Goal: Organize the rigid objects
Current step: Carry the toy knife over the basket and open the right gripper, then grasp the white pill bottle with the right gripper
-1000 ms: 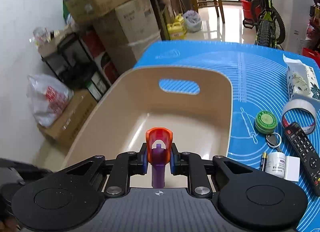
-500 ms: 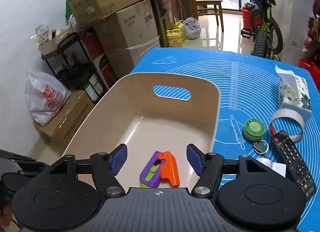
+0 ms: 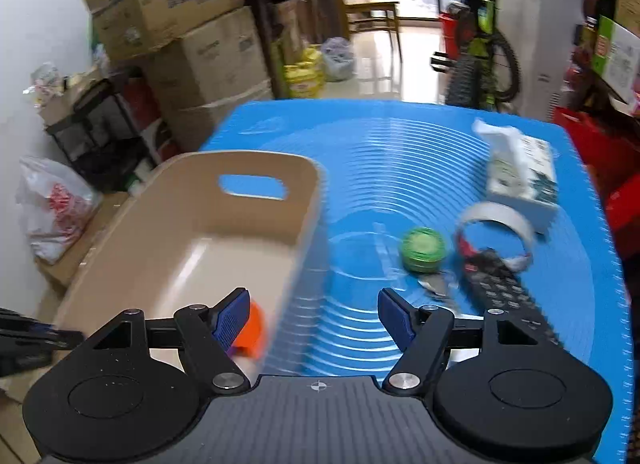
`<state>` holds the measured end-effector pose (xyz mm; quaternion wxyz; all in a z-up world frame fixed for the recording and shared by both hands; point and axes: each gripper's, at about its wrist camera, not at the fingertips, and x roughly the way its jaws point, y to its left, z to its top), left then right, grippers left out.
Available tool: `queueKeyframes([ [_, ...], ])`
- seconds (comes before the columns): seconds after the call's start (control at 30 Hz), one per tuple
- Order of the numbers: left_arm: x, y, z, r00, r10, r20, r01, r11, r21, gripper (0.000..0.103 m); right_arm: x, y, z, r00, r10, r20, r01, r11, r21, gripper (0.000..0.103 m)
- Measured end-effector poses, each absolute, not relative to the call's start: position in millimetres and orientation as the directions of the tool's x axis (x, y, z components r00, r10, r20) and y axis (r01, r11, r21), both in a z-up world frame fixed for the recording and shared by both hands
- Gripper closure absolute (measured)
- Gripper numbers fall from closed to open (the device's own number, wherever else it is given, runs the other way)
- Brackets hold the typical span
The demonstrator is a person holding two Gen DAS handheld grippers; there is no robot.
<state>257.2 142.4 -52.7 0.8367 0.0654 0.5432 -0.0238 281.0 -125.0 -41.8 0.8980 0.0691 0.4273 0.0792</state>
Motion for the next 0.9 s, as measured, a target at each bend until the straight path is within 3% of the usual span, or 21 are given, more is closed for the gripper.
queueKeyframes([
  [0.43,256.9,143.2,-56.1,0.412,0.025,-0.911,0.107,0.991,0.075,0.096,279.6,-172.8,-91.3,0.626,0.103,-0.773,-0.032,0.994,0.107,0.029],
  [0.7,257.1,143.0,-56.4,0.411,0.022,-0.911,0.114,0.991,0.075,0.096,291.1,-169.9,-115.8,0.599,0.069,-0.798,-0.034,0.998,0.061,0.047],
  [0.9,257.1,140.6,-56.8,0.410,0.030,-0.912,0.125,0.988,0.089,0.096,300.9,-166.4,-129.5,0.570,0.056,-0.820,-0.023,0.998,0.052,0.052],
])
